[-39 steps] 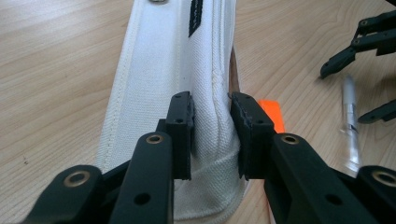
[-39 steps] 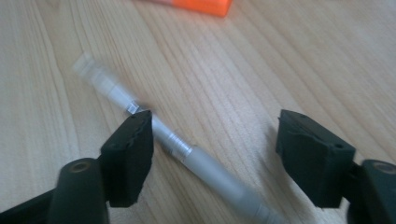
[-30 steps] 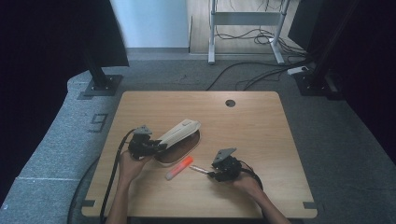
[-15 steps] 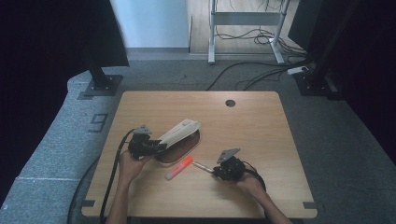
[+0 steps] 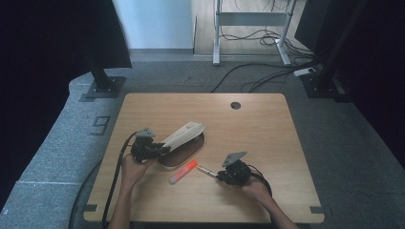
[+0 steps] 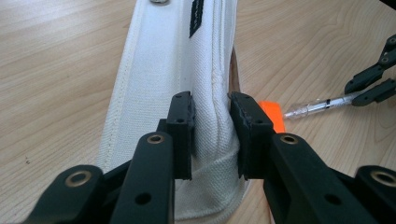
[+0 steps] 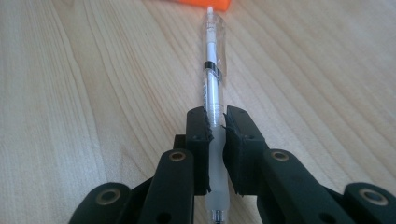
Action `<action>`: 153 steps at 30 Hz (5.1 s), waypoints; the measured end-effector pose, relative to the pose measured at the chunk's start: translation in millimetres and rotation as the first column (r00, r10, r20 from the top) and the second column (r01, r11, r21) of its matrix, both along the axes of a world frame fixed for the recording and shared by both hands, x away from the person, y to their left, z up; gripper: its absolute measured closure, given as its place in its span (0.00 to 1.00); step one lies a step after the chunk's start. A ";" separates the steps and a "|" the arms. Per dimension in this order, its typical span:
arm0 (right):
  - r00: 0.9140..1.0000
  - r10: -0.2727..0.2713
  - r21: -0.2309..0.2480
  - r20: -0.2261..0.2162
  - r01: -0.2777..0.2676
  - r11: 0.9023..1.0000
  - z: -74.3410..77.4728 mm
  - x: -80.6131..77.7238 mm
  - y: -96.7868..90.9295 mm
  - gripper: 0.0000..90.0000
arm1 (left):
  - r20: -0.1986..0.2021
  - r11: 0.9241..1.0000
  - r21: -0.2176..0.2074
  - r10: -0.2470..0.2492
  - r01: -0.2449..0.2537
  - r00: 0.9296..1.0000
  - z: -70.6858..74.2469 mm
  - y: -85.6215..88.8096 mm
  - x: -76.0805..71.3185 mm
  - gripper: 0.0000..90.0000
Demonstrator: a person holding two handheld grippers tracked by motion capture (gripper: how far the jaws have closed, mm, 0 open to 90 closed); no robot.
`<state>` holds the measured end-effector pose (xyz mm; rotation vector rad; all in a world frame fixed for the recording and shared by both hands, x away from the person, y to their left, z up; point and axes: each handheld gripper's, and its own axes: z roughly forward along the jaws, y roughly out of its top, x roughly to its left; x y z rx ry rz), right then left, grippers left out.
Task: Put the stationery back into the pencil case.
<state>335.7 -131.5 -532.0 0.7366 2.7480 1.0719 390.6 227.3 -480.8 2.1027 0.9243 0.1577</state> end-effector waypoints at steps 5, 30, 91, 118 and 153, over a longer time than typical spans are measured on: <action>1.000 -0.010 0.027 0.014 0.009 1.000 11.5 -0.5 -3.4 0.87 | 0.001 1.000 0.000 0.003 -0.003 1.000 0.0 0.3 0.1 0.79; 0.997 -0.052 0.043 0.062 0.049 0.998 34.3 26.9 1.6 0.87 | 0.020 0.999 -0.024 0.031 -0.030 0.999 2.4 3.2 -0.6 0.82; 0.997 0.048 -0.066 0.068 -0.043 0.997 23.3 100.1 111.2 0.87 | 0.018 0.999 -0.035 0.016 -0.016 1.000 4.6 4.7 -1.4 0.81; 0.994 -0.026 -0.087 0.110 0.036 0.996 15.1 133.6 109.6 0.77 | 0.011 0.999 -0.040 0.012 -0.012 1.000 3.2 5.3 -0.4 0.81; 0.988 -0.134 -0.062 0.071 0.139 0.988 10.4 134.5 68.9 0.89 | -0.003 0.999 -0.050 0.006 -0.006 1.000 1.1 6.2 0.9 0.80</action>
